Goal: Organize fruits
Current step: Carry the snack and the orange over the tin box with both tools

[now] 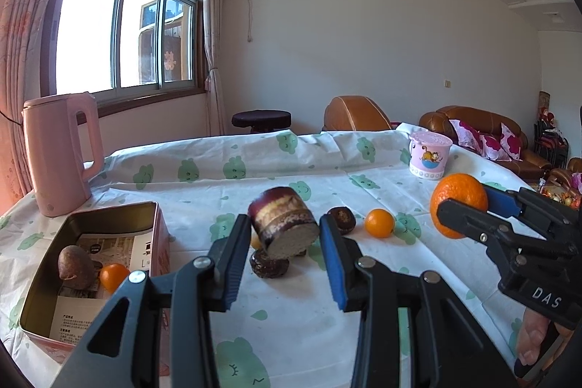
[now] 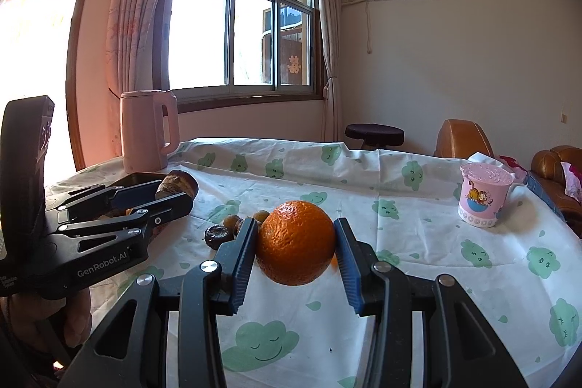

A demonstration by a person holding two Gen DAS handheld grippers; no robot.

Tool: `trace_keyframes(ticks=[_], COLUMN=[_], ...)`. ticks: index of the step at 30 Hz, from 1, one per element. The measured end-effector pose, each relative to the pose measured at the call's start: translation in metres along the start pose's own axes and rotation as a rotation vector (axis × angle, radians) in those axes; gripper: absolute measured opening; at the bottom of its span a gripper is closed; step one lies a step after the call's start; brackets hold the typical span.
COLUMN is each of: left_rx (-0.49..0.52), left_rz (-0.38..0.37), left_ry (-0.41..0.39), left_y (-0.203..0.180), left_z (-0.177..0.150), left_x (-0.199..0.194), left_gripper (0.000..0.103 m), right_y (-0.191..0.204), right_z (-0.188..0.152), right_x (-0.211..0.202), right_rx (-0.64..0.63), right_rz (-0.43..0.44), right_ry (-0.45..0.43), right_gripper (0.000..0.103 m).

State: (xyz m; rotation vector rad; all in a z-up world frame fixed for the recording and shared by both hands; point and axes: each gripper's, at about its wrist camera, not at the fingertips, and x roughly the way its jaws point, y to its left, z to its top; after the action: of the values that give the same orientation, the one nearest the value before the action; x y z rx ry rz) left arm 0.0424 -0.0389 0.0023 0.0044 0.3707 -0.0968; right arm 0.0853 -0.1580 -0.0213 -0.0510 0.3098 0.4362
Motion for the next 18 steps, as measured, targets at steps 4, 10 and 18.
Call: trace_keyframes(ticks=[4, 10, 18], left_rx=[-0.001, 0.012, 0.029], left_rz=[0.007, 0.029, 0.062], left_ry=[-0.01, -0.04, -0.09], left_y=[0.0, -0.003, -0.005], left_z=[0.0, 0.001, 0.001], left_x=[-0.002, -0.007, -0.017], left_gripper=[0.04, 0.04, 0.04], right_y=[0.001, 0.001, 0.003], right_z=[0.0, 0.0, -0.001], right_x=[-0.003, -0.008, -0.016], right_rx=[-0.005, -0.007, -0.02], right_rz=[0.0, -0.001, -0.004], right_ry=[-0.016, -0.041, -0.084], right_gripper=[0.045, 0.045, 0.045])
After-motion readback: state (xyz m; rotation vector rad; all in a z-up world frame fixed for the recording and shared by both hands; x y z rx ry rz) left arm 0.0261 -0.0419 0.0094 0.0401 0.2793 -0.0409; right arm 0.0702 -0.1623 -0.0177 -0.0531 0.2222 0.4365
